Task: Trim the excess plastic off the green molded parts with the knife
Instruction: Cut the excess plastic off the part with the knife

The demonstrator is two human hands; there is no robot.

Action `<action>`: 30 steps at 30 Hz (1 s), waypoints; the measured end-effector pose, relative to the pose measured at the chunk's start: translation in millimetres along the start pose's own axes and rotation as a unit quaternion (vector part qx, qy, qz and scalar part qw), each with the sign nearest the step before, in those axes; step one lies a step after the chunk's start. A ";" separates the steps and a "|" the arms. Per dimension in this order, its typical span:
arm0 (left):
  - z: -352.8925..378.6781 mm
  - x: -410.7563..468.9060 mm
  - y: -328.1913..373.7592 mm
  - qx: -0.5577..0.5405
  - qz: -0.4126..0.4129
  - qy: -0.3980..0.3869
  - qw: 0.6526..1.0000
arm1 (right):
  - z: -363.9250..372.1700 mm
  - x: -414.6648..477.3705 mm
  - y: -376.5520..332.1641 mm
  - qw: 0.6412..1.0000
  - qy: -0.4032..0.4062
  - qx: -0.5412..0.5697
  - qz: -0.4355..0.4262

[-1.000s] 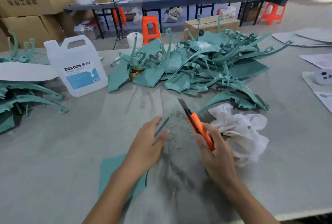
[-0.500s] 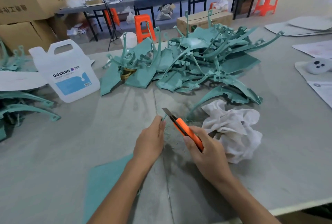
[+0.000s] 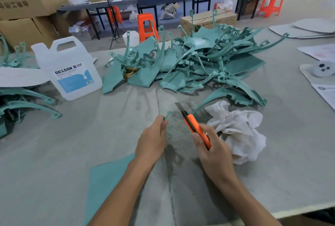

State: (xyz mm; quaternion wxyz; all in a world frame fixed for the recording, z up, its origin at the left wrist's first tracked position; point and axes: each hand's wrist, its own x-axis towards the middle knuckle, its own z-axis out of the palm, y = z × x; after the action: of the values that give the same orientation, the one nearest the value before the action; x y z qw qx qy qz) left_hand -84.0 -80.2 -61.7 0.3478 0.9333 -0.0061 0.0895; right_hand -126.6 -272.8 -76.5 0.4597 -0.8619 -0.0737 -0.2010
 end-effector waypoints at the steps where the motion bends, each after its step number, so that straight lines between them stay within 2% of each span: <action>1: 0.1 0.4 -0.7 -0.005 0.000 0.001 1.000 | -0.1 -0.2 0.2 1.000 -0.005 0.009 -0.001; 4: 0.8 0.1 -1.5 -0.009 0.001 0.001 1.000 | 0.2 -3.0 -3.8 0.999 -0.040 0.003 -0.030; 7: 1.0 0.4 -1.0 -0.012 0.011 0.009 1.000 | -0.1 -2.0 -3.2 1.000 -0.014 0.000 -0.008; 10: 0.2 0.0 -0.7 -0.016 0.012 0.011 1.000 | -0.6 -3.0 -4.2 0.999 -0.024 0.002 -0.023; 13: -0.6 -2.1 -1.4 -0.023 0.016 0.006 1.000 | -2.4 0.4 -1.1 0.999 0.017 0.030 0.042; 15: -6.6 -1.2 2.3 -0.056 0.013 0.004 0.998 | -4.5 3.1 1.8 0.996 0.035 0.047 0.067; 19: -40.7 3.0 20.8 -0.167 -0.018 -0.007 0.986 | -4.1 2.1 -1.6 0.996 0.021 0.065 0.064; 22: -81.9 3.0 45.4 -0.195 -0.013 0.015 0.981 | -4.9 2.7 0.7 0.993 0.029 0.079 0.078; 24: -114.5 4.6 64.0 -0.280 0.004 0.029 0.959 | -5.2 2.5 0.4 0.993 0.030 0.080 0.078; 27: -162.2 11.5 71.5 -0.476 0.045 0.008 0.878 | -4.8 2.1 -1.8 0.993 0.034 0.075 0.085; 29: -182.7 19.1 61.4 -0.542 0.028 0.005 0.840 | -5.4 2.0 -3.1 0.993 0.032 0.071 0.085; 30: -188.0 24.0 52.9 -0.547 -0.008 0.012 0.837 | -6.0 2.0 -4.3 0.993 0.032 0.072 0.084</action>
State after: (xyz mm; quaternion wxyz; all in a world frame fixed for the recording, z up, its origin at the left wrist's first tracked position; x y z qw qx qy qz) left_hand -94.9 3.2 116.2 0.8026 0.5896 -0.0429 0.0798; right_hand -127.8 -275.4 -69.4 0.5375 -0.8230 -0.0010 -0.1836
